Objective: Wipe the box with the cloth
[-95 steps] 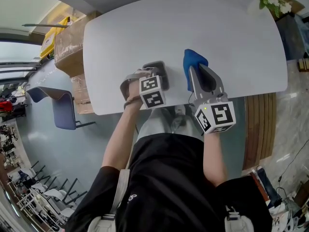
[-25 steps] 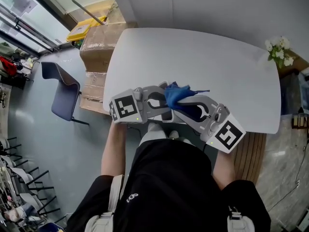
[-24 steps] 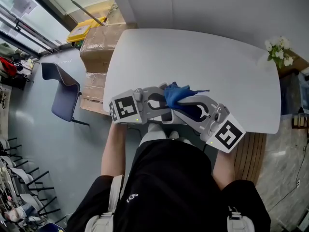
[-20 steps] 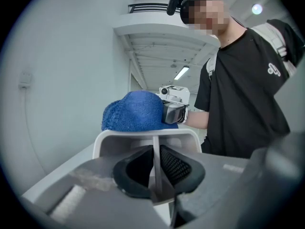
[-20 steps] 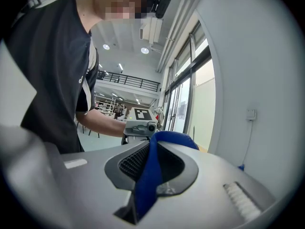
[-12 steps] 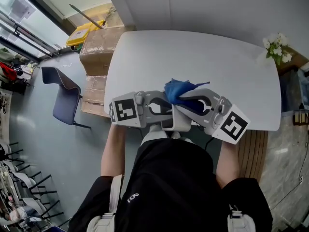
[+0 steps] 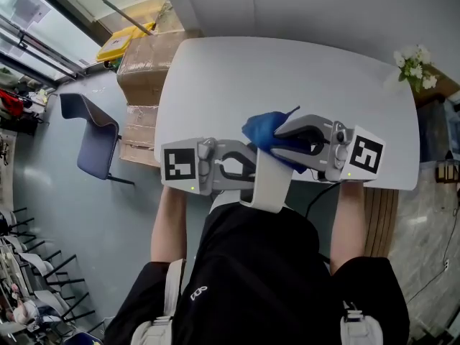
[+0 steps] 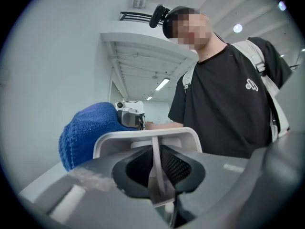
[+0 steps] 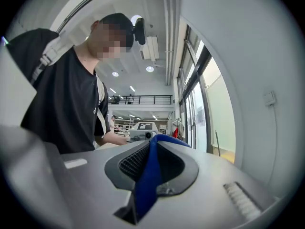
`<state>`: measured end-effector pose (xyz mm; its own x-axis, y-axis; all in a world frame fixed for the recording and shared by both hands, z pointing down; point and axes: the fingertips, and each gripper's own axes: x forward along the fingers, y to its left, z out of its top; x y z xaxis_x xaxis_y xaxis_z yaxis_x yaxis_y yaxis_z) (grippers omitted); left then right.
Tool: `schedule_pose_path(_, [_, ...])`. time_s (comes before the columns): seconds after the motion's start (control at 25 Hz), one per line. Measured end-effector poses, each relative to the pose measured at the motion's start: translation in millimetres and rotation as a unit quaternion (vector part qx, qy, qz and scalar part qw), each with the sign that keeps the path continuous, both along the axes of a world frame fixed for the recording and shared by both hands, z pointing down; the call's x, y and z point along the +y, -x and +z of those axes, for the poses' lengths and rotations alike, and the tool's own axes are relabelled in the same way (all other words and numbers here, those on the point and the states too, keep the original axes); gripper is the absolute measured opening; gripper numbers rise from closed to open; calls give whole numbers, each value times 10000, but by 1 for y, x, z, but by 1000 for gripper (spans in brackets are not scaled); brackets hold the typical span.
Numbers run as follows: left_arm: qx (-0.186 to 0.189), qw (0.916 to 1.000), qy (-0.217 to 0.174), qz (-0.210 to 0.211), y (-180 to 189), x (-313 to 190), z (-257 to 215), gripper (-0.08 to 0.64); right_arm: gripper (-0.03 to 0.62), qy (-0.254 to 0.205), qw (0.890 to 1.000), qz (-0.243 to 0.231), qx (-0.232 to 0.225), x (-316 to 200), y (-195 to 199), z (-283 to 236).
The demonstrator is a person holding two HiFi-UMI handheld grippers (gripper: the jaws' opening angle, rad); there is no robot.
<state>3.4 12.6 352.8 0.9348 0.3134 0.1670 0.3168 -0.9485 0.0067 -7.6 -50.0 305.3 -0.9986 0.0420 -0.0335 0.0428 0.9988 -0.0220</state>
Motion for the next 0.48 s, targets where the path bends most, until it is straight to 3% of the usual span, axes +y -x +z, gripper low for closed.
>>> schedule_pose_path(0.16, [173,9991,-293,268,3,7,-9,54,48,279,9981,-230,-491,-3,-3,-8])
schedule_pose_path(0.32, [293,9991,2,313,5,12,-15,49,48,609,9902,-542,-1138,-8,-13,-12])
schedule_pose_path(0.4, [431,9983,23,380,6,12,-17,48,46,909,9837,-630,-1415,-13,-18,-5])
schedule_pose_path(0.48, [644,9971,282,295,6,10,-24,48,46,1153,9771,-696,-1645,-15,-22,1])
